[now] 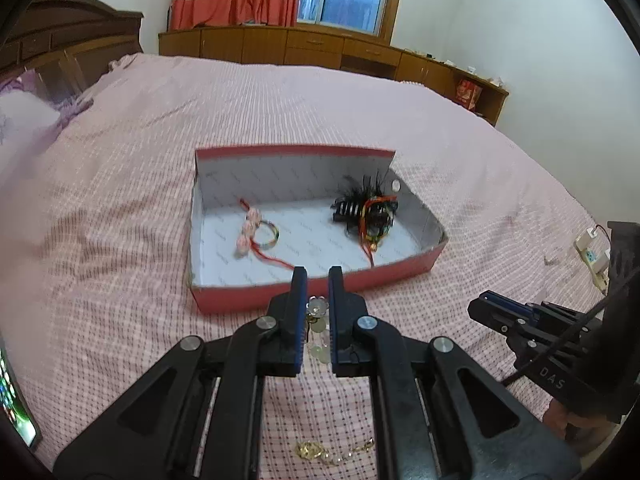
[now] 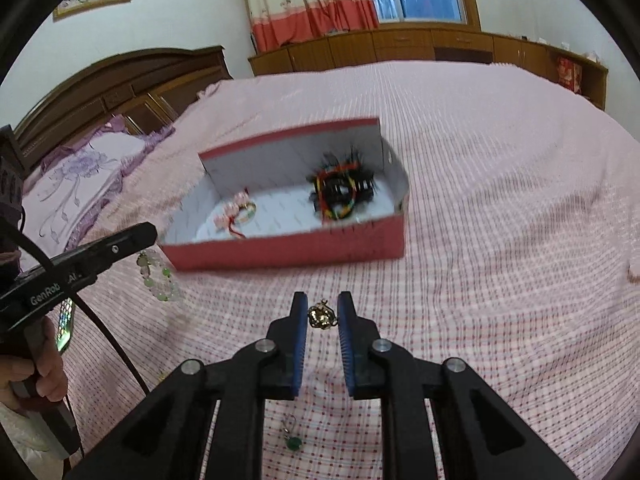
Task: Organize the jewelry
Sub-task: 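Carry both items into the red shoebox and open both grippers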
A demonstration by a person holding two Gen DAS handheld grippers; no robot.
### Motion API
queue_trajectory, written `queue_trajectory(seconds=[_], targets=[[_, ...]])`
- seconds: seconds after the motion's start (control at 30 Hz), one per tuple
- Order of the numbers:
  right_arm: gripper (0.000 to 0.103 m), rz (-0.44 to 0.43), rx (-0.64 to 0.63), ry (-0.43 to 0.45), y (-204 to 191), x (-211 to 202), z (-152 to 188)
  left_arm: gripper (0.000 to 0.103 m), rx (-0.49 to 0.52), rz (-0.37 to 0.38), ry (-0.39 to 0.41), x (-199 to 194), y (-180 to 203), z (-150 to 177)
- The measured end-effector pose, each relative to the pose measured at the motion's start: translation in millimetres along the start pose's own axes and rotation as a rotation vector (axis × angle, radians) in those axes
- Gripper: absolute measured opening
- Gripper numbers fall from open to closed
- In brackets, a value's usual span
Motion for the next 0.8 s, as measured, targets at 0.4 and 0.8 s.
queue_trajectory(seconds=[0.4, 0.8], targets=[[0.017, -0.023, -0.056, 0.115, -19.7, -4.1, -46.3, 0.001, 0.041, -0.013, 0.073, 9.6, 2.4, -37.9], [0.017, -0.026, -0.061, 0.206, -20.0, 26.0, -84.7, 0.001, 0.036, -0.048, 0.184, 36.6, -11.2, -56.8]])
Point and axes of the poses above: each gripper's, at about its wrist camera, not at the fingertips, and x roughly the way its jaws point, y to its right, z to its underside, the point moved 6 cm from there along x, roughly the way its jaws point
